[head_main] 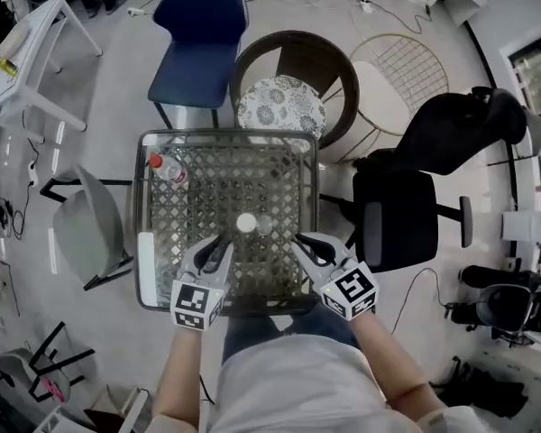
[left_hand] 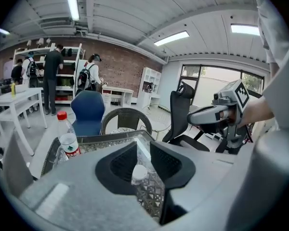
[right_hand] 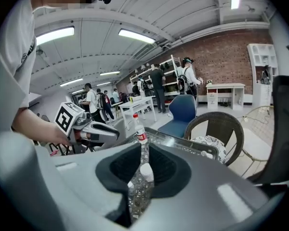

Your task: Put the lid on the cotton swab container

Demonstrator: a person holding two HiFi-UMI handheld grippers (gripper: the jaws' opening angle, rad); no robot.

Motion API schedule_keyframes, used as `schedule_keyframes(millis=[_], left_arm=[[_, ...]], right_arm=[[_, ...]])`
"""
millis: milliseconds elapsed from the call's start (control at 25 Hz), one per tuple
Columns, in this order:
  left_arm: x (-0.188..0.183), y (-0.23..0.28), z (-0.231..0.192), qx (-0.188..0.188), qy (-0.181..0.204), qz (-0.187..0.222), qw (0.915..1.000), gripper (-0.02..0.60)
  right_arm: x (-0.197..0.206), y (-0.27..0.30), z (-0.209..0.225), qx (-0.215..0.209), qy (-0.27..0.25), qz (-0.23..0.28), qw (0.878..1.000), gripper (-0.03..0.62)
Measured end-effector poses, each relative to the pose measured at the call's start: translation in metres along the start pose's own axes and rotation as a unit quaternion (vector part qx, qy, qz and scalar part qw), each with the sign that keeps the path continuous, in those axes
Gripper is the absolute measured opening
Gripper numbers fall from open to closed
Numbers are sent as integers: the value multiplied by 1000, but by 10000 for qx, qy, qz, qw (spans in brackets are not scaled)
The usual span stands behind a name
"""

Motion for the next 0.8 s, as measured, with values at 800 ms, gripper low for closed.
schedule_keyframes(millis=[800], left_arm=[[117, 119, 1, 1497, 1431, -1283, 9699, 287]], right_arm=[[91, 73, 40, 508, 1132, -843, 9887, 167]])
Point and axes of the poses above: the fingertips, and each gripper's own axes: y forward along the fingers, z to its right, x out of its underside, the point moved 6 cm from there along -y, backward along the fingers, and after that the axes turned 14 degrees about -x, right-handed, at the moved point
